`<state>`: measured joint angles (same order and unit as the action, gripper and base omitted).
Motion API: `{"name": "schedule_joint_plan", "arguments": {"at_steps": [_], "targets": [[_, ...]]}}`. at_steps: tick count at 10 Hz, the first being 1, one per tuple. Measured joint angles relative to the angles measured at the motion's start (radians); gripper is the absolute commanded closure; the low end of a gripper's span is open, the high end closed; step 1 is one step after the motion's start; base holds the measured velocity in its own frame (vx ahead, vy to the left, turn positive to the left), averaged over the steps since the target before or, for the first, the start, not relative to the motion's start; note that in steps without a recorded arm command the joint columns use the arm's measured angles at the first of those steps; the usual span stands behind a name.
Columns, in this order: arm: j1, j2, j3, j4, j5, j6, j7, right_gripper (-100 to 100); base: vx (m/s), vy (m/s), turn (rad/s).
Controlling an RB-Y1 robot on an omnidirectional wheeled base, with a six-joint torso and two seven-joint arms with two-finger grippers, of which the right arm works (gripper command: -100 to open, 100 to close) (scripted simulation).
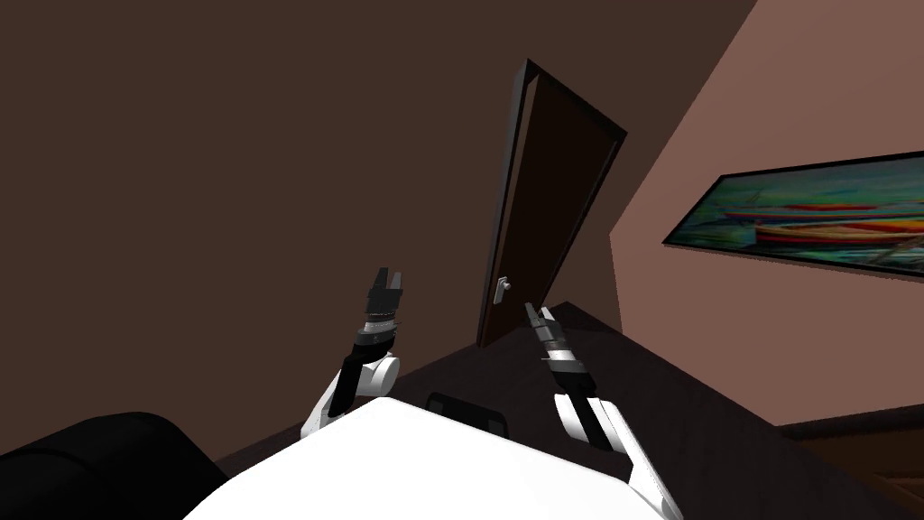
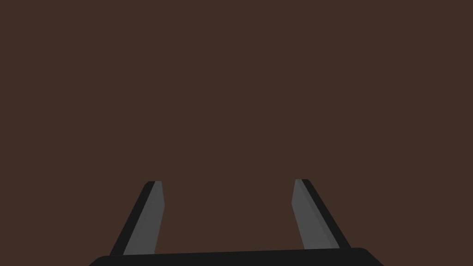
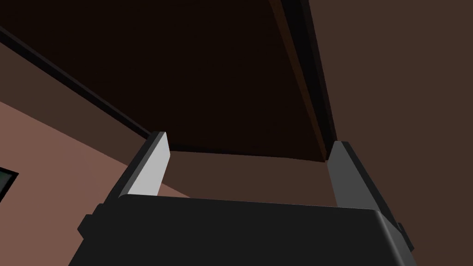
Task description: Pull the door open
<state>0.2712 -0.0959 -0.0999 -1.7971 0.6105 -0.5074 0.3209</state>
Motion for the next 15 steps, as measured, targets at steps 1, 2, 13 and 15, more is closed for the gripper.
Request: {"name": "schedule_joint_plan", "arguments": {"at_steps": [1,2,13,15], "targets": [[-0.009,-0.001,-0.007,0.027,0.017,-0.008,0.011,-100,0.069,-0.096,0.133],[-0.018,0.000,-0.009,0.047,0.037,-0.011,0.021,-100,0.065,-0.099,0.115],[-0.093,0.019,-0.030,0.244,0.246,-0.034,0.133,-100,0.066,-0.094,0.121],[-0.104,0.018,-0.032,0.274,0.290,-0.034,0.148,-100,0.061,-0.125,0.131]]}}
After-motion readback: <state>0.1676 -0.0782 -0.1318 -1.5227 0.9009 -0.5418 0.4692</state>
